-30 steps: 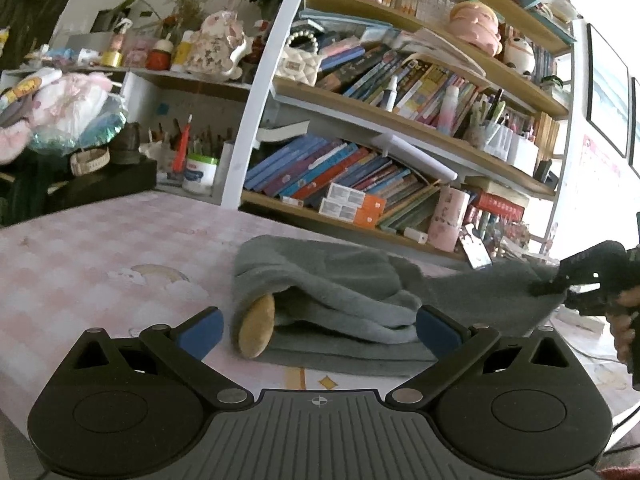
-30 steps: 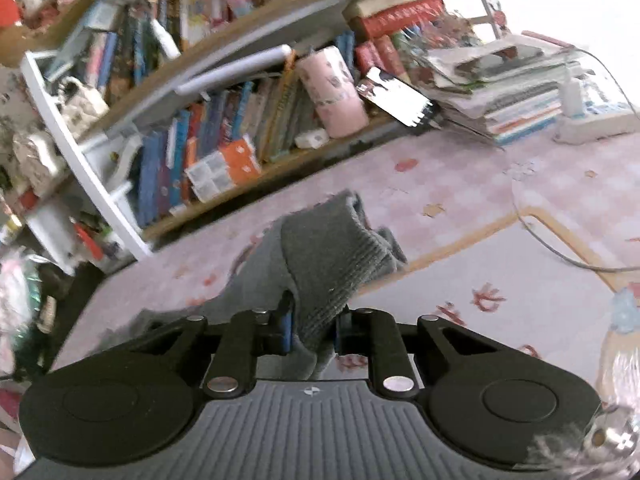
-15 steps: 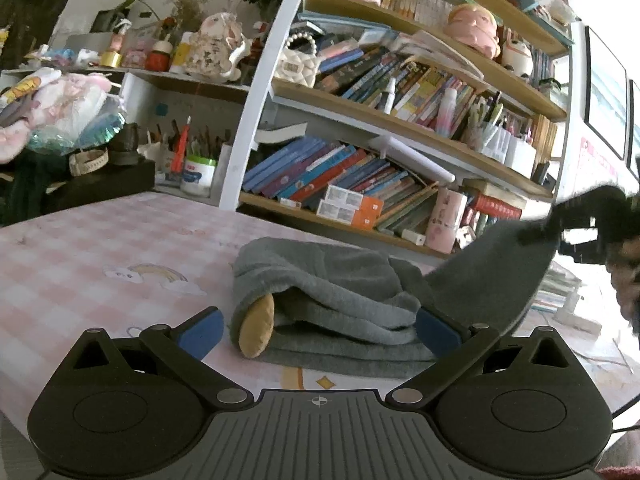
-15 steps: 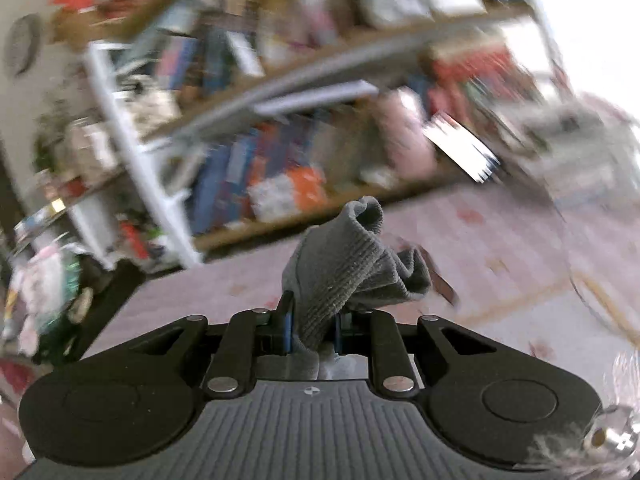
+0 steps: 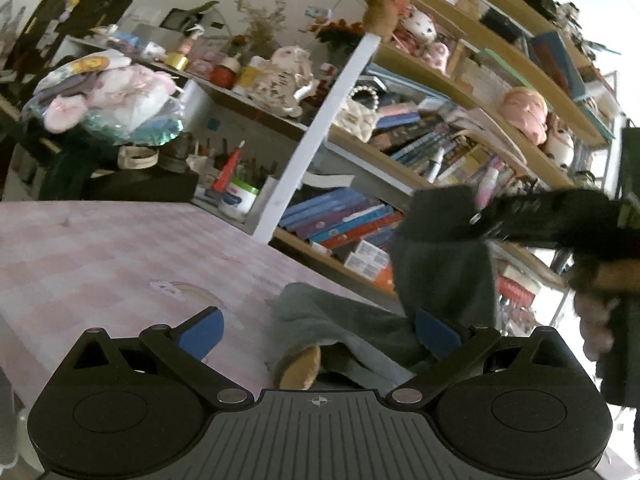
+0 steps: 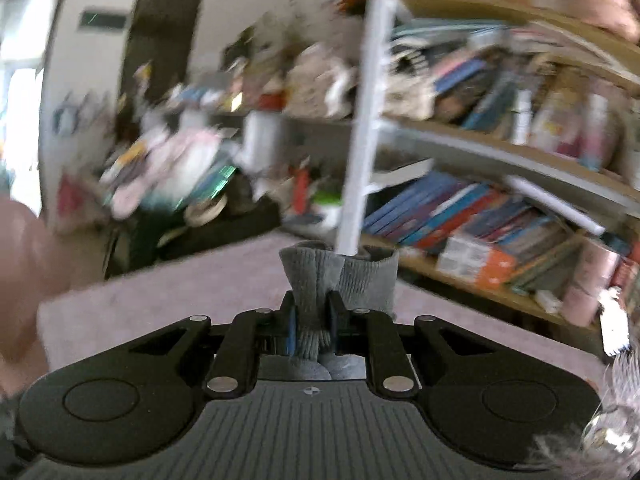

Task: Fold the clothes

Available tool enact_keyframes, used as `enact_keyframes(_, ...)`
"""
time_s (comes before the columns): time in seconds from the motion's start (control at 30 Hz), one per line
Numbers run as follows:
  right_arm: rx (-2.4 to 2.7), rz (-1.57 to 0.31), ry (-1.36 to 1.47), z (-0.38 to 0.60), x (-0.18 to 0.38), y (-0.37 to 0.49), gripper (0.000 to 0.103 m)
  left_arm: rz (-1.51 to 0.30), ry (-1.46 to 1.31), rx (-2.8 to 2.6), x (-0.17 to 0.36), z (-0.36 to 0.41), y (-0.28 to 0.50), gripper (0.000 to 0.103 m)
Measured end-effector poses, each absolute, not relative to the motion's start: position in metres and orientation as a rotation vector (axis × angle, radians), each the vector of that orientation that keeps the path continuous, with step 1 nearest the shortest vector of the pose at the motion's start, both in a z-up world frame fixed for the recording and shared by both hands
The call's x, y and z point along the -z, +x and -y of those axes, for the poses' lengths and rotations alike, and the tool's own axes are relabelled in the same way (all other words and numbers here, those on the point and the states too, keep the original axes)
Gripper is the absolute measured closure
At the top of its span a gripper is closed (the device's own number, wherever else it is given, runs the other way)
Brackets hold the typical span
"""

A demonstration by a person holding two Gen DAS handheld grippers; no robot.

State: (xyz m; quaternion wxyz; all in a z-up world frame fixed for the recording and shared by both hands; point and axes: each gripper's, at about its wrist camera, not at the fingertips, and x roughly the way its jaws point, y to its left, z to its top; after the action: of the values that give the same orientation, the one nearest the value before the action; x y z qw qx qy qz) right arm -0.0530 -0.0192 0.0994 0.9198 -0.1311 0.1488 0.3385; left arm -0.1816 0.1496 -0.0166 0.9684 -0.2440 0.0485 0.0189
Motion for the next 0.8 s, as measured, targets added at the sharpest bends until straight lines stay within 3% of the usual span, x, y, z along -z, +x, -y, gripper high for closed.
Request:
enact_keyframes(0.17, -0.837, -0.496, -0.281, -0.004, -0.064, -0.037, 0.086, -0.106, -0.513, -0.039, 0.018, -0.153, -0.180, 0.000)
enact_keyframes(0.27, -0.938, -0.606, -0.203, -0.003, -0.050, -0.027, 0.073, -0.113, -0.505, -0.031, 0.018, -0.151, -0.180, 0.000)
enact_keyframes(0.33, -0.981, -0.605, -0.100, 0.012, -0.051, -0.025, 0.050, -0.109, -0.503, -0.023, 0.019, -0.151, -0.180, 0.000)
enact_keyframes(0.6, -0.798, -0.478, 0.102, 0.096, -0.072, -0.040, 0.040, -0.103, -0.482, 0.036, 0.019, -0.145, -0.179, 0.000)
enact_keyframes(0.8, -0.453, -0.436, 0.055, 0.132, -0.032, -0.056, 0.033, -0.076, -0.355, 0.086, -0.001, -0.139, -0.164, 0.002)
